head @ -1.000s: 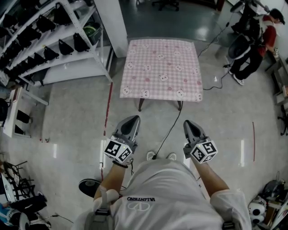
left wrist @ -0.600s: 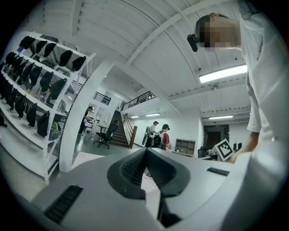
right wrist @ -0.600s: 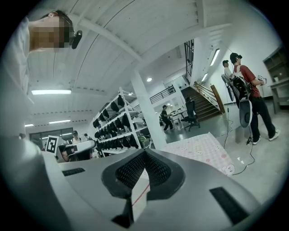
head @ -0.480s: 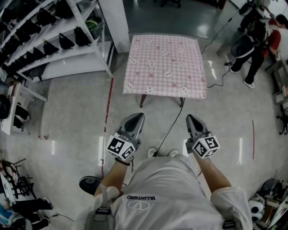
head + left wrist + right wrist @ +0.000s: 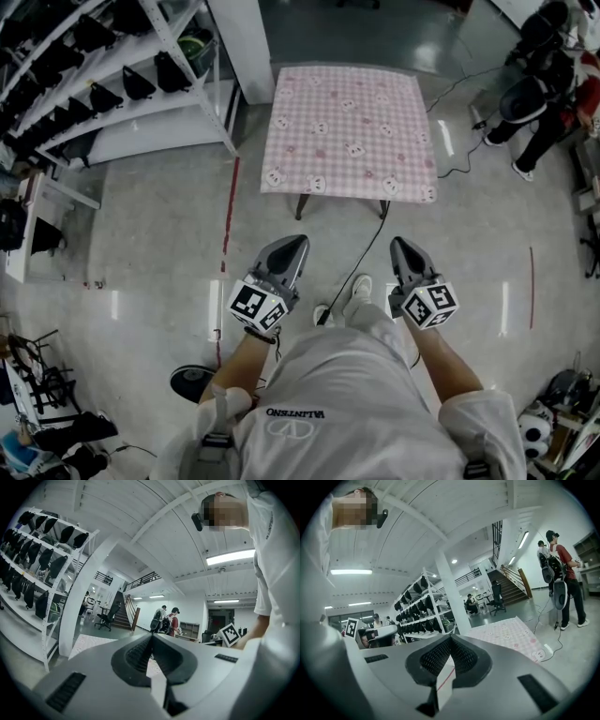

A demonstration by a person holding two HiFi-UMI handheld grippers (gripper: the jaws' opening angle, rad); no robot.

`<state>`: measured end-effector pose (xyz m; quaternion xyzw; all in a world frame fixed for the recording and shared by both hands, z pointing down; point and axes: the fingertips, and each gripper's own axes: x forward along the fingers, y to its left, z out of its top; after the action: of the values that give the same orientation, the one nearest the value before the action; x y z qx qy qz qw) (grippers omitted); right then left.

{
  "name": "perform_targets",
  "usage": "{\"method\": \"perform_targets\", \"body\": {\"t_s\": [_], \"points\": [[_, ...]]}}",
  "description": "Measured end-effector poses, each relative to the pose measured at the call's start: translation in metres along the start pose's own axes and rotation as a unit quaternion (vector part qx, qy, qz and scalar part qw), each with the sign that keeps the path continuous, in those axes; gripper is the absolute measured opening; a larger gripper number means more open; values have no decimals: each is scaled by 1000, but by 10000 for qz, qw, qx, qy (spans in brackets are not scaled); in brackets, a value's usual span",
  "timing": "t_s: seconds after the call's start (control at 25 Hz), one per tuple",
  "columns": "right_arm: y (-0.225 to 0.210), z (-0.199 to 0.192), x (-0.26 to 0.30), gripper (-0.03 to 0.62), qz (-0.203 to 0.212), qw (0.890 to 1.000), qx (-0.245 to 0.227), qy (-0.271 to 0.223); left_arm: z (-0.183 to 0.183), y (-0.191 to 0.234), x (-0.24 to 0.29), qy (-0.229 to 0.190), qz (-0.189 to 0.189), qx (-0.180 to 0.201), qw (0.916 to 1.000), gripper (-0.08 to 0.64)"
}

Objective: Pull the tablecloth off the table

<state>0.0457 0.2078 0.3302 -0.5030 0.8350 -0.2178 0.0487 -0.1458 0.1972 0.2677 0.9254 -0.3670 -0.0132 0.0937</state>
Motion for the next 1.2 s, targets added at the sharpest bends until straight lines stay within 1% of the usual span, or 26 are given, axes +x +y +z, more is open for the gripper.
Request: {"method": "perform_targets", "body": {"t_s": [0.12,0.24,0.36,0.44,0.56,0.68,0.76,0.96,1.2], "points": [[-6,-3,6,9,44,10000,80,11,-5,0,10,53,-82,-71,9999,0],[-18,-8,11,11,157,9994,300,57,-12,0,24,31,-152,-379,9992,0],[-28,-9,18,11,209,9990,402,61,-18,1,34,42,-188,-463,9987,0],[-33,-7,22,12,243,9986,466,22,-21,2,41,85,-197,-520,9984,30],[-40,-7,29,40,311,9982,508,71,-27,6,51,155,-119,-570,9982,57],[-52,-10,37,76,403,9970,611,237,-33,12,66,225,-50,-672,9975,86],[-64,-14,43,78,432,9959,722,322,-42,15,77,274,-36,-812,9963,107],[-96,-21,61,94,500,9919,1052,499,-63,28,102,418,90,-1110,9929,110],[-136,-35,87,95,669,9860,1363,684,-82,42,133,577,224,-1232,9904,114]]}}
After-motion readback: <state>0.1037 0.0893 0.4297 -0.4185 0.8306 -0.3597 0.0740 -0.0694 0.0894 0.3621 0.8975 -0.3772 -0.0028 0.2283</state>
